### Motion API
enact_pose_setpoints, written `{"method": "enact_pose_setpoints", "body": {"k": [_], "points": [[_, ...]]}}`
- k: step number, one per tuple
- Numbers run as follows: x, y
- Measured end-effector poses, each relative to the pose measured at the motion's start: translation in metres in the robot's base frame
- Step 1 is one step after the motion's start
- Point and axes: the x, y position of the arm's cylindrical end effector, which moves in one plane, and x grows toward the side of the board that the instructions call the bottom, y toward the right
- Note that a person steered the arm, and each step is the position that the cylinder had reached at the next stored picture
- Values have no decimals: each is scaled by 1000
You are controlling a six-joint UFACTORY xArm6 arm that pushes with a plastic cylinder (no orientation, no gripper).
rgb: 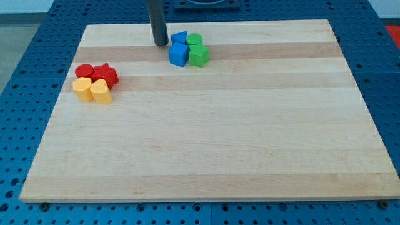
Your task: Move your arm towards yellow hexagon
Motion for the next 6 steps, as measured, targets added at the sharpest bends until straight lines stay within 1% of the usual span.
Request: {"method": "enact_pose_setpoints", "body": {"k": [1, 2, 3, 4, 5, 6], "points": [[13, -1], [14, -42], [14, -124], [37, -194], [53, -196], [114, -195]]}}
